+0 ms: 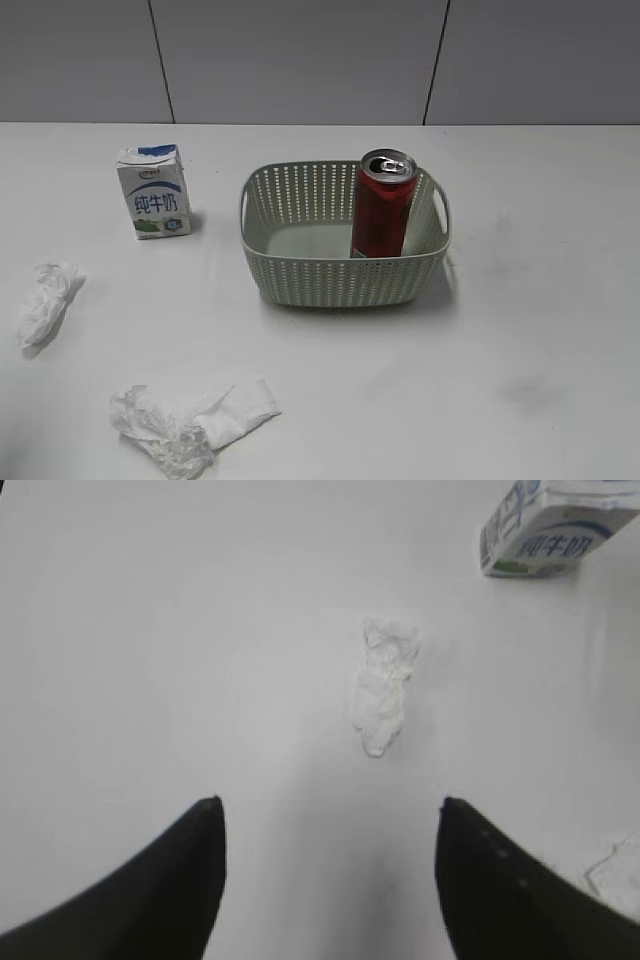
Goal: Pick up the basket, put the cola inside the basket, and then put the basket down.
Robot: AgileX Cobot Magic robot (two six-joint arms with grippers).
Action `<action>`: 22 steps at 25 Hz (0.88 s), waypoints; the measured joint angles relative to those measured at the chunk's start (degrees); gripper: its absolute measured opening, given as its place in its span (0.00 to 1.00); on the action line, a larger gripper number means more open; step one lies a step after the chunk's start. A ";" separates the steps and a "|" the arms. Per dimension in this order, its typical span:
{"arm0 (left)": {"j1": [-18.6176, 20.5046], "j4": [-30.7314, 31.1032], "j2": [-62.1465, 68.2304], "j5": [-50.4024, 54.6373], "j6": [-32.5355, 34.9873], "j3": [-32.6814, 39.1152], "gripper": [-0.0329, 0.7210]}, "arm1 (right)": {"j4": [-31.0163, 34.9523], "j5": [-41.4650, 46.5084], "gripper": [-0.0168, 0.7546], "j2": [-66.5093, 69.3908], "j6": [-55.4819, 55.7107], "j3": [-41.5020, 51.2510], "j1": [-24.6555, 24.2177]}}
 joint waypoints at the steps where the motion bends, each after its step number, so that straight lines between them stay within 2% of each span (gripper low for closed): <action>1: 0.00 0.00 -2.12 -0.41 0.11 2.38 0.70 | 0.00 0.00 0.78 0.00 0.00 0.00 0.00; 12: 0.00 -1.26 -23.87 -2.69 0.64 22.05 0.64 | 0.00 0.00 0.78 0.00 0.00 0.00 0.00; 22: 0.00 -3.03 -43.48 -2.72 2.97 29.67 0.61 | 0.00 0.00 0.78 0.00 -0.04 0.00 0.00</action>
